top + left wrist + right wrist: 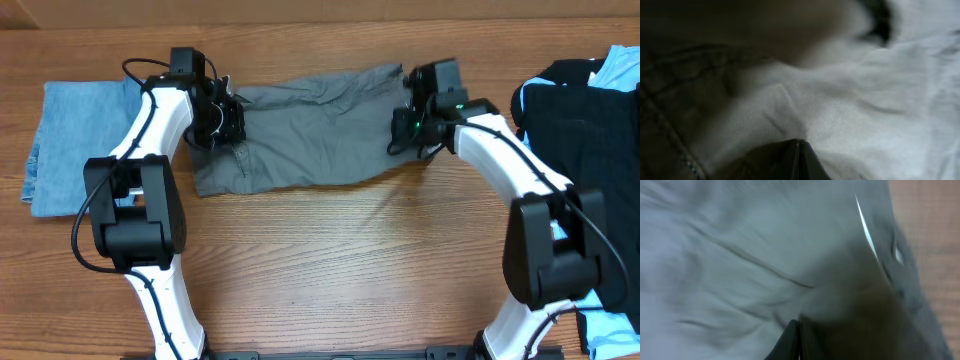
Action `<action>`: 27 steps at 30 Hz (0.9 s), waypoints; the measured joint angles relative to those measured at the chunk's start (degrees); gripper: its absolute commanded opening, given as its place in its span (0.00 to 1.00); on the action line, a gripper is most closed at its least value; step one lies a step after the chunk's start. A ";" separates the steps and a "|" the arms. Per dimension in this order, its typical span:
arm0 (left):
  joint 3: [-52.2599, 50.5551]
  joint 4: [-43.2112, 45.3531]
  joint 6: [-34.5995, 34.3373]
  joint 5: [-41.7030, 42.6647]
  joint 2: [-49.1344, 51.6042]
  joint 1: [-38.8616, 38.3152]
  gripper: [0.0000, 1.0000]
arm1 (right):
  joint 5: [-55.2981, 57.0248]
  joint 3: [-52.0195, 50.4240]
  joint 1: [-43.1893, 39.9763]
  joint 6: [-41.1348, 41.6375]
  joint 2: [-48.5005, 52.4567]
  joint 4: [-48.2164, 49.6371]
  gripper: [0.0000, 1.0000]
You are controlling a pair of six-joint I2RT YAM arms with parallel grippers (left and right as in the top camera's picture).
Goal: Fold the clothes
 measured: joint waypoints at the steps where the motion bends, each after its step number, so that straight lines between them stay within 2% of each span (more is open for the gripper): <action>1: 0.00 0.11 0.02 -0.39 0.48 0.02 0.04 | 0.87 -0.96 -0.11 -0.02 1.16 -0.31 0.04; 4: 0.00 0.48 0.02 -3.52 1.18 0.02 0.08 | 1.66 -4.26 -1.11 0.13 4.09 -0.90 0.04; 7: 0.00 0.79 0.20 -5.55 1.18 0.02 0.04 | 0.83 -5.09 -2.08 0.68 3.87 0.31 0.04; 11: 0.68 -0.17 0.20 -6.34 1.20 0.00 0.04 | 0.00 -5.27 -2.67 1.03 3.78 -0.59 0.04; 16: 7.74 -6.71 0.20 -6.91 0.72 0.00 0.04 | 2.08 -5.01 -5.64 3.13 2.89 -8.28 0.04; 20: 10.36 -11.65 0.20 -7.10 -3.80 -0.85 0.04 | 3.19 -4.81 -9.22 4.66 2.40 -14.84 0.04; 23: 10.54 -14.71 0.17 -7.26 -6.14 -3.93 0.04 | 4.26 -4.74 -9.73 4.94 2.25 -18.73 0.04; 27: 10.64 -14.14 0.17 -8.98 -6.23 -11.56 0.04 | 6.69 -5.25 -8.02 4.83 1.53 -21.46 0.04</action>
